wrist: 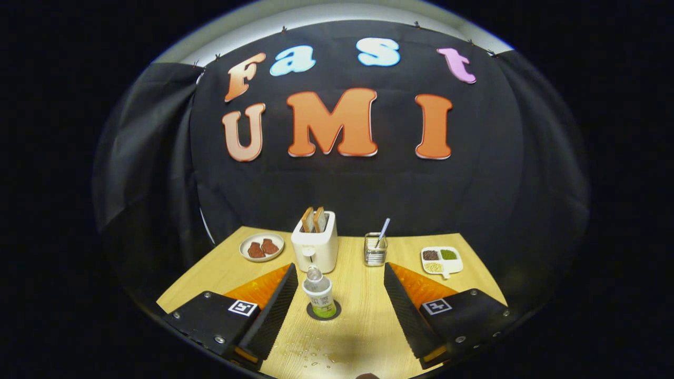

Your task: Take the bottle from table, then pour the juice into the cup, finally place the bottle on the coaster

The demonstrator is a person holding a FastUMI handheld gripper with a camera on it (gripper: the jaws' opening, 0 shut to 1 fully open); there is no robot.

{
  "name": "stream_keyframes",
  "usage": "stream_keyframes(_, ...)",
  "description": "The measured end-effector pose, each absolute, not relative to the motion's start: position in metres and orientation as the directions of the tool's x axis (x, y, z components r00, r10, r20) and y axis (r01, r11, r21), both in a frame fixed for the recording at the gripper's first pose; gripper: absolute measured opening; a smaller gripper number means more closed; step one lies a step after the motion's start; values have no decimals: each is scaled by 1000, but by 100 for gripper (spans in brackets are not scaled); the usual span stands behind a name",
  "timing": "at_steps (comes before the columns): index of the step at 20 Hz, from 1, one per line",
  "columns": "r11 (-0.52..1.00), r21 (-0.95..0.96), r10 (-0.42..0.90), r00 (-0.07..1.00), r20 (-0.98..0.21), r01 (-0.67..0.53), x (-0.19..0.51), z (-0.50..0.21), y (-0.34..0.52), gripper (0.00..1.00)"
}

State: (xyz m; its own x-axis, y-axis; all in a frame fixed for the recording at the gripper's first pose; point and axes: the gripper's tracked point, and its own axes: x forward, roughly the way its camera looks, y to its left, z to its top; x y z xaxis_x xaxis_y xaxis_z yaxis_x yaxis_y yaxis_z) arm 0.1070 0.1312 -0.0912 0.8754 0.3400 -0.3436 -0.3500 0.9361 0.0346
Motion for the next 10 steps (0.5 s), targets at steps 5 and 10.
stream_keyframes(5, 971, -14, 229, 947, -227, -239, 84, -21, 62, 97)
stream_keyframes(10, 991, -62, 114, 986, -120, -122, 49, 23, 4, 97)
